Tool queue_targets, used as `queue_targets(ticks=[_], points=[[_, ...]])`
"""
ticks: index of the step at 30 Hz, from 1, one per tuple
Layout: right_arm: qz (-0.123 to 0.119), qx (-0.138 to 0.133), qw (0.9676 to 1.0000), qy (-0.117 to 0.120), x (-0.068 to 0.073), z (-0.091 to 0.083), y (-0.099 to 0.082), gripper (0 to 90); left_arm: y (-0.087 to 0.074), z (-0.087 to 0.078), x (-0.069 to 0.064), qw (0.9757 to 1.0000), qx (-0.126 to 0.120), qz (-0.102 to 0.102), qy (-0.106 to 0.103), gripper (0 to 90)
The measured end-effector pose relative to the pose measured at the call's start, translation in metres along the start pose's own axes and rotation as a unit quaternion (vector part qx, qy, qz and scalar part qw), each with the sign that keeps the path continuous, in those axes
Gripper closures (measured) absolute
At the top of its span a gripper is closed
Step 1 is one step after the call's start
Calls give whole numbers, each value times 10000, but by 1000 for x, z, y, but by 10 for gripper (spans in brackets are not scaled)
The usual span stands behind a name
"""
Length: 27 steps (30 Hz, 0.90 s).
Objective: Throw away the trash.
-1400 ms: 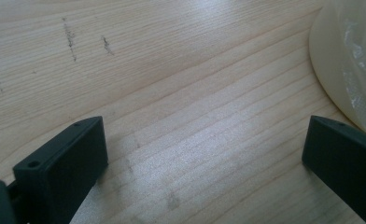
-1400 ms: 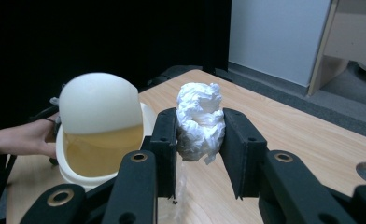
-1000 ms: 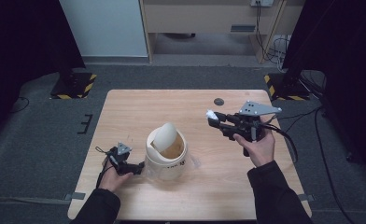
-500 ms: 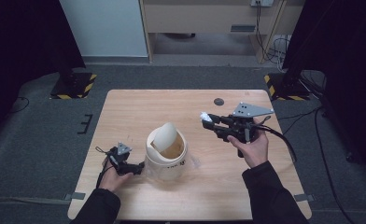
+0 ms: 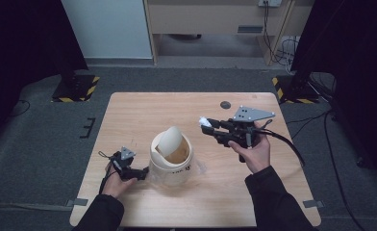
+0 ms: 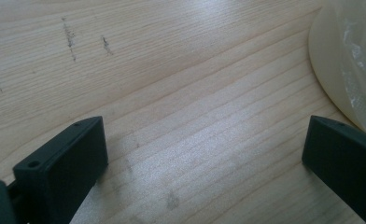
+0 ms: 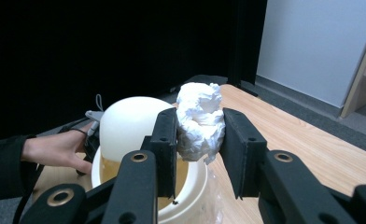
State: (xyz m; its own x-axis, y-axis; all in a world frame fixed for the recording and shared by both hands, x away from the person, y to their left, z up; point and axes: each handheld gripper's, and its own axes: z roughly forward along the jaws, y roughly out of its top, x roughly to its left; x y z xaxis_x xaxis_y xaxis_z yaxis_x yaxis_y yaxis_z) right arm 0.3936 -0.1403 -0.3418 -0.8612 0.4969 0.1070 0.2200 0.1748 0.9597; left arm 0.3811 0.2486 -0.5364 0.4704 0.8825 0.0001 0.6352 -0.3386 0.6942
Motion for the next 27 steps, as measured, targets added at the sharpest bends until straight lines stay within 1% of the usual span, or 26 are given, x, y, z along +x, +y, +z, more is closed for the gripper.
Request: queue_targets(ticks=[3,6,11,19,21,22,27], points=[[-5,-13,10000,56,3,3,1,673,0,0,0,10000,-1,0,0,0],[-13,10,9999,165,8,8,-1,673,0,0,0,10000,-1,0,0,0],[27,165,9995,262,13,16,-14,673,0,0,0,10000,-5,-7,-1,0],[63,582,9977,350,19,30,-36,671,0,0,0,10000,0,1,0,0],[72,639,9972,383,20,33,-39,670,0,0,0,10000,-1,0,-1,0],[136,650,9968,435,21,36,-41,670,0,0,0,10000,-1,0,-1,0],[155,742,9960,474,22,44,-47,670,0,0,0,10000,0,0,-1,0]])
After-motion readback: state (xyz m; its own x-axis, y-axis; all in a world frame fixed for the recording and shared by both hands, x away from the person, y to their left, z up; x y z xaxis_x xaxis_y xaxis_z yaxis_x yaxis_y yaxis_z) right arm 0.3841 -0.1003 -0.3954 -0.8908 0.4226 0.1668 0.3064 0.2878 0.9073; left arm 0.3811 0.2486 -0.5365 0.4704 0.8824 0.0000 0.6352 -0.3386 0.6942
